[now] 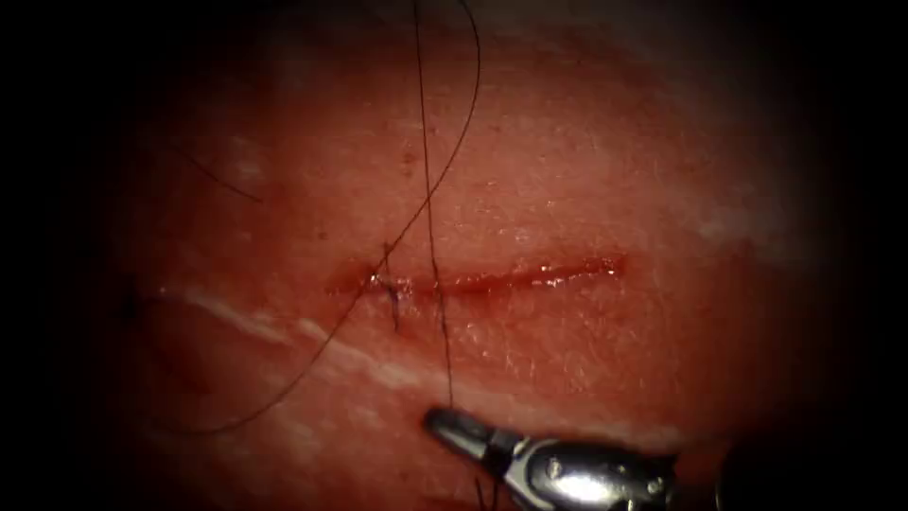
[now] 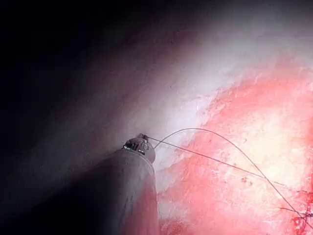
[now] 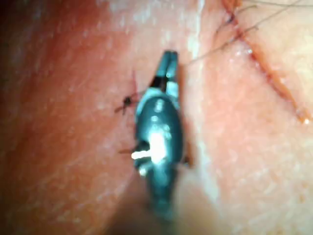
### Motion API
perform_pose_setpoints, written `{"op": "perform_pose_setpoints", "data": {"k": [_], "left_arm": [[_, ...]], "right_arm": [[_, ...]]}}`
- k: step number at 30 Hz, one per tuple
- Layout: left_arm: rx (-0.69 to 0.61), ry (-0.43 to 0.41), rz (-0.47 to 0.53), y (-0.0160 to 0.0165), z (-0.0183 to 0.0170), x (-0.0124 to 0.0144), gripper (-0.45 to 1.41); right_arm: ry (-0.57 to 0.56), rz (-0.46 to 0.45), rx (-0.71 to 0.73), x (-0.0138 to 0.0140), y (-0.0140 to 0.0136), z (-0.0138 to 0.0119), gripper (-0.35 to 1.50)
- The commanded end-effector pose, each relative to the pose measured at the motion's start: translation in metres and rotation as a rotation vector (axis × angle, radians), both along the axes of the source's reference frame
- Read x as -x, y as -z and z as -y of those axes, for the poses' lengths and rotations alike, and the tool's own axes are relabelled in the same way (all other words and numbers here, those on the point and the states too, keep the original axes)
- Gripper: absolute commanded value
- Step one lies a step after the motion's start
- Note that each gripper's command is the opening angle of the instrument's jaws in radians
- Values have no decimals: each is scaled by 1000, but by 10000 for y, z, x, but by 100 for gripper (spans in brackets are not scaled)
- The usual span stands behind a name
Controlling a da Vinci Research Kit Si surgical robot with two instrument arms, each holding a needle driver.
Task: Wound Closure
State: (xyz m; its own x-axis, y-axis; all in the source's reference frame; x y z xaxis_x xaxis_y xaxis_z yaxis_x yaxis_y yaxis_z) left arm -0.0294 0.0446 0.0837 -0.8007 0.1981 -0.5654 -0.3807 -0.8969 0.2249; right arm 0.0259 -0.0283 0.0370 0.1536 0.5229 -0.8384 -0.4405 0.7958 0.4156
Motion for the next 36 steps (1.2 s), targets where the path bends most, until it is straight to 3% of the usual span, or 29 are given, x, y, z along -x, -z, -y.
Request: {"op": "perform_pose_setpoints", "data": {"k": [1,15,26,27,28,31,36], "left_arm": [[1,0,-1,-7,-2,5,-45],[1,8,-7,-14,-13,6,-45],[-3,13,-13,-2,3,8,-45],[-5,13,-12,3,9,9,-45],[-23,-5,-9,15,19,9,-45],[-76,-16,4,45,42,7,-45],[-127,-31,20,92,77,0,-45]], "right_arm": [[7,0,-9,1,-7,21,-35],[12,3,-18,4,-10,46,-35],[26,-13,-29,2,-9,41,-35],[21,-20,-27,2,-8,39,-11],[12,-30,-24,2,-5,37,49],[2,-44,-24,4,4,32,110],[5,-51,-33,13,17,27,115]]}}
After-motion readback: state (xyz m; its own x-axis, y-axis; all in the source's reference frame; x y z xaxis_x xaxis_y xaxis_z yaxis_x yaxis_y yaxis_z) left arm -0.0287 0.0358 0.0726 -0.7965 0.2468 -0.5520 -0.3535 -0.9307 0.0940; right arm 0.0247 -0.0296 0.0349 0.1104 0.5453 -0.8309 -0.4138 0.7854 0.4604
